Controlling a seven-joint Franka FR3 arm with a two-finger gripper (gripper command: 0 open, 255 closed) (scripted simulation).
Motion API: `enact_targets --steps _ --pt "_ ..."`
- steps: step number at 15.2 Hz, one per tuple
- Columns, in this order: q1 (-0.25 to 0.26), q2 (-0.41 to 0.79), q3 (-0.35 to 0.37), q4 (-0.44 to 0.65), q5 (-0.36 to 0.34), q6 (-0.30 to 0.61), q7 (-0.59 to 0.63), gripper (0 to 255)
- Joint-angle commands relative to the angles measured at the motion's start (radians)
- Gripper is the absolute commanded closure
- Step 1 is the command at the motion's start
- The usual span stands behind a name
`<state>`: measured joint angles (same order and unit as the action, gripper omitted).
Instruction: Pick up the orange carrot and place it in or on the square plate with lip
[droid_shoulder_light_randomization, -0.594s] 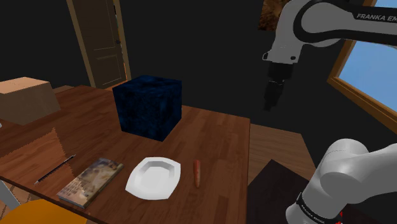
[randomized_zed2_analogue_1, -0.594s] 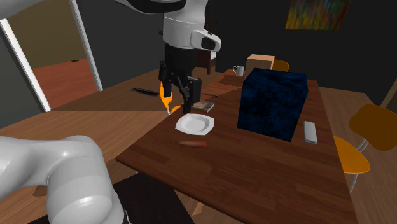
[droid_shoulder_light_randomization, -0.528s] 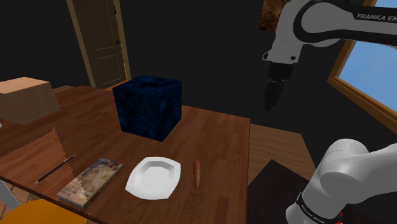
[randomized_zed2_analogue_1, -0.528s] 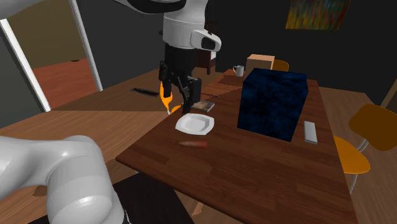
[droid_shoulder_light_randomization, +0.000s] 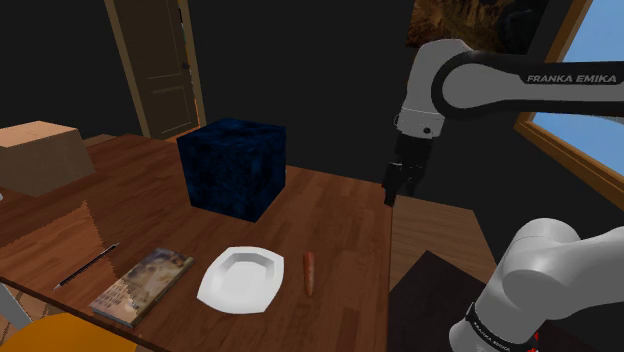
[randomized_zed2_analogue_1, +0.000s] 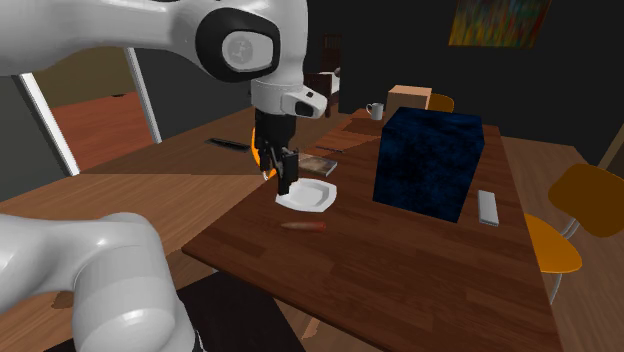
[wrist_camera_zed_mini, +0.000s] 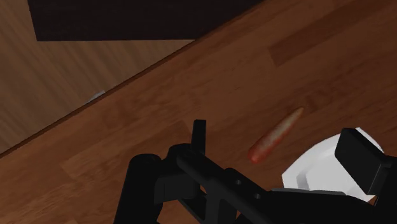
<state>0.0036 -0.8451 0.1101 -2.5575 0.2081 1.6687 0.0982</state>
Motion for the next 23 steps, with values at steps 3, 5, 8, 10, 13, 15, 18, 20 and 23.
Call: enact_targets --steps 3,5,8,10,13,15,18,20,23 --pt "-0.007 0.052 0.102 -0.061 0.058 0.145 0.138 0" --pt "-0.011 0.092 0.155 -0.084 0.085 0.223 0.205 0" --pt "-0.022 0.173 0.237 -0.104 0.116 0.344 0.308 0" --pt "-0.035 0.239 0.292 -0.108 0.129 0.427 0.379 0" --pt "-0.067 0.354 0.376 -0.099 0.128 0.552 0.494 0" --pt "-0.098 0.441 0.434 -0.084 0.108 0.633 0.579 0" --pt "-0.163 0.584 0.522 -0.049 0.035 0.748 0.731 0" --pt "-0.214 0.689 0.577 -0.018 -0.058 0.818 0.86 0" --pt "-0.273 0.866 0.623 0.044 -0.284 0.894 1.109 0"
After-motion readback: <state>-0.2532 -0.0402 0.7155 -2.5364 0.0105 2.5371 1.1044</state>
